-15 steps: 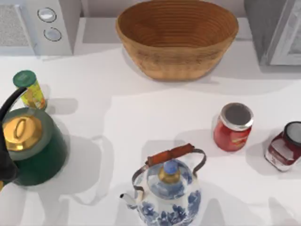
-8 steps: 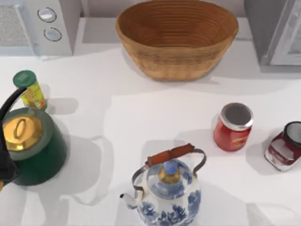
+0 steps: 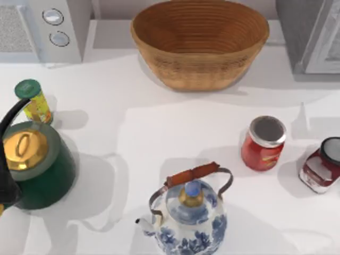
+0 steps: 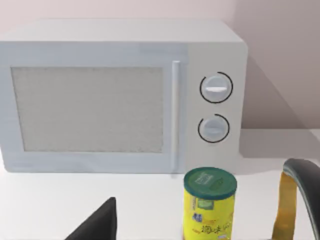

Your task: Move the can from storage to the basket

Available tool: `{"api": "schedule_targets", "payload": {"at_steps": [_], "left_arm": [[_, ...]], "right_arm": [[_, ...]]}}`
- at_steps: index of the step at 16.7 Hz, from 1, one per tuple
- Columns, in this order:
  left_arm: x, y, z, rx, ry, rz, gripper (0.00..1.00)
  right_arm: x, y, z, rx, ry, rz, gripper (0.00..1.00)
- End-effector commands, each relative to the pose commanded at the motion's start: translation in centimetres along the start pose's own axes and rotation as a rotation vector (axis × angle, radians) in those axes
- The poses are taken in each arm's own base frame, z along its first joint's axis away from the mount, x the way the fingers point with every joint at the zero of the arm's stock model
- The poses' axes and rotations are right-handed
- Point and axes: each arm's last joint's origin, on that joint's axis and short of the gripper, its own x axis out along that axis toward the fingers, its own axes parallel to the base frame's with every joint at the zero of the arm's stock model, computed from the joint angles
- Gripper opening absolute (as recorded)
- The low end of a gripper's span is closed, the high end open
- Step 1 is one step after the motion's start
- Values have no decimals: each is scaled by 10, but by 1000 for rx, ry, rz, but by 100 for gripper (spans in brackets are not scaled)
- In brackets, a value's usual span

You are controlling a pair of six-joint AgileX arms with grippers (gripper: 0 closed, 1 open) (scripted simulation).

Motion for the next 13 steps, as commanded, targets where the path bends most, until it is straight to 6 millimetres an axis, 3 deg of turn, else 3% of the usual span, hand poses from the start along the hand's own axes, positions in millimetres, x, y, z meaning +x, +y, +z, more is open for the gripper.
{"api": "schedule_targets", "payload": {"at_steps": [4, 7, 10, 13], "left_arm": [[0, 0, 0, 0, 0, 0, 100], [0, 0, 0, 0, 0, 0, 100], [0, 0, 0, 0, 0, 0, 100], [0, 0, 0, 0, 0, 0, 100]], "right_arm": [[41, 11, 74, -3, 5, -4, 100], [71, 20, 115, -1, -2, -5, 100], [95, 29, 141, 2, -13, -4, 100], [108, 34, 153, 5, -19, -2, 100]]}}
